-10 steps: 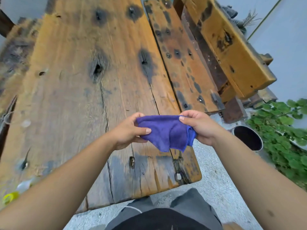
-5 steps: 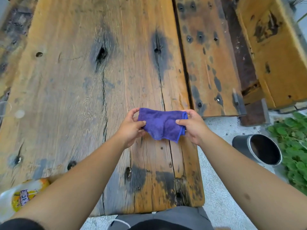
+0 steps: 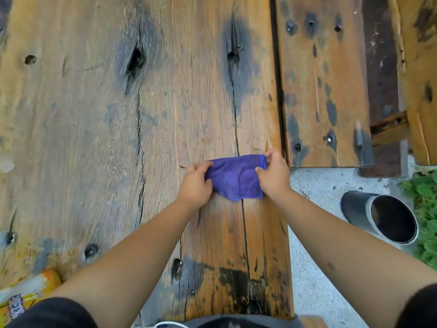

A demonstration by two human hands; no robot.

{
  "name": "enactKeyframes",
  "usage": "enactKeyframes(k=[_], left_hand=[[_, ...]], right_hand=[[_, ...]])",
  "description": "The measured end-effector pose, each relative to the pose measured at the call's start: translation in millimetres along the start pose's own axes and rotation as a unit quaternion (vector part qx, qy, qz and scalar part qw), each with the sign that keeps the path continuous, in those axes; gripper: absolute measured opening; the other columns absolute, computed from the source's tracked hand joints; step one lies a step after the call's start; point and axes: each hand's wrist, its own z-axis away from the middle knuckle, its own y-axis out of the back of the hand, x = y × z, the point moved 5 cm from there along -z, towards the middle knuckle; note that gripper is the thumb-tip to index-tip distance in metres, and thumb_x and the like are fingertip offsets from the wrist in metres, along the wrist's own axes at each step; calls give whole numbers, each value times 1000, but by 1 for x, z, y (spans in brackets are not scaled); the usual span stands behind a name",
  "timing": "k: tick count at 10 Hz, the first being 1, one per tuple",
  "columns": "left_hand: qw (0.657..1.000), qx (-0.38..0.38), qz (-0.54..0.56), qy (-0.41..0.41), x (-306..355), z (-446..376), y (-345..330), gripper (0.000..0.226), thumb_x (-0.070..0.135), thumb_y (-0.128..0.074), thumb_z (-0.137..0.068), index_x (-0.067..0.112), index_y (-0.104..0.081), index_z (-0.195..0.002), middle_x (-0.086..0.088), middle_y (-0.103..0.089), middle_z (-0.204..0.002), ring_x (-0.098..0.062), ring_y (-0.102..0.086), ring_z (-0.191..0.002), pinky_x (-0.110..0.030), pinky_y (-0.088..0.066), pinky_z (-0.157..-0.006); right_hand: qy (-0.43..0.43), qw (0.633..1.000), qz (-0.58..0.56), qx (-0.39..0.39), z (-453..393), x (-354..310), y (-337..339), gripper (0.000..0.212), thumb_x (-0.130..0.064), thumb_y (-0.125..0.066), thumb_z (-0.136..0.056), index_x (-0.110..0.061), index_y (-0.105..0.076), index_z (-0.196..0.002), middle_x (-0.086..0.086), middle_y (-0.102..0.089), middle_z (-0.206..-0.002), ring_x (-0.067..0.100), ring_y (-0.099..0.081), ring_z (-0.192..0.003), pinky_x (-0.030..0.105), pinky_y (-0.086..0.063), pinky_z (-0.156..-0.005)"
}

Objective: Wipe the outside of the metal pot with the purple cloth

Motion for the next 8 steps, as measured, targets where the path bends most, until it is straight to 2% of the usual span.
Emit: enactKeyframes(k=[1, 2, 3, 4, 5, 6, 7, 8], left_hand=[[993, 0, -111, 33, -8, -8, 2, 57, 38, -57, -92, 25, -43, -146, -8, -40, -137, -29, -47, -125, -41, -44, -104], [970, 79, -227, -36, 1, -7, 18, 56, 48, -57, -86, 25, -46, -136, -11, -42, -136, -33, -47, -116, -46, -48, -92], [908, 99, -333, -235, 18, 7, 13, 38, 47, -48, -85, 24, -61, -111, -4, -55, -118, -32, -55, -102, -42, -43, -80], [873, -4, -415, -256, 10, 14, -2, 55, 55, -38, -86, 25, -55, -128, -4, -55, -135, -29, -53, -121, -48, -38, -91], [880, -49, -439, -174, 1, 10, -2, 68, 60, -32, -90, 27, -33, -149, -1, -31, -161, -29, -29, -146, -62, -22, -108], [887, -99, -437, -113, -4, 8, -7, 77, 59, -30, -94, 22, -8, -158, 4, 2, -168, -27, 1, -154, -65, -7, -114], [893, -151, -416, -82, 5, 14, -1, 90, 63, -40, -92, 25, 8, -157, 4, 16, -166, -31, 12, -153, -64, -6, -117], [896, -106, -421, -96, 26, 30, 22, 98, 72, -41, -86, 31, 15, -155, 1, 21, -165, -35, 15, -152, -68, -6, -114]], right_hand=[[66, 988, 139, -4, -7, -4, 2, 44, -12, -68, -84, -20, -47, -121, 6, -40, -131, 28, -50, -111, 40, -47, -87], [215, 943, 253, 10, -2, -12, 5, 43, -23, -71, -82, -22, -53, -121, 5, -42, -132, 30, -46, -115, 47, -49, -87], [306, 878, 362, -62, 9, -5, -1, 47, -42, -68, -82, -24, -55, -123, 4, -44, -137, 31, -45, -121, 49, -44, -92], [274, 867, 400, -110, 15, 12, -5, 59, -49, -60, -87, -26, -45, -139, 2, -35, -150, 30, -38, -129, 49, -42, -98], [246, 866, 420, -112, 19, 16, -5, 64, -51, -56, -90, -31, -34, -146, 0, -25, -156, 29, -30, -135, 49, -39, -100], [213, 866, 433, -130, 24, 20, -11, 64, -49, -48, -95, -33, -20, -150, -2, -10, -161, 30, -19, -141, 50, -35, -102], [192, 851, 462, -158, 30, 14, -9, 74, -57, -43, -93, -35, -6, -152, -3, 7, -163, 32, -3, -146, 52, -26, -109], [172, 867, 444, -150, 38, -2, 7, 93, -77, -41, -79, -39, 5, -151, -5, 21, -161, 28, 12, -148, 59, -10, -114]])
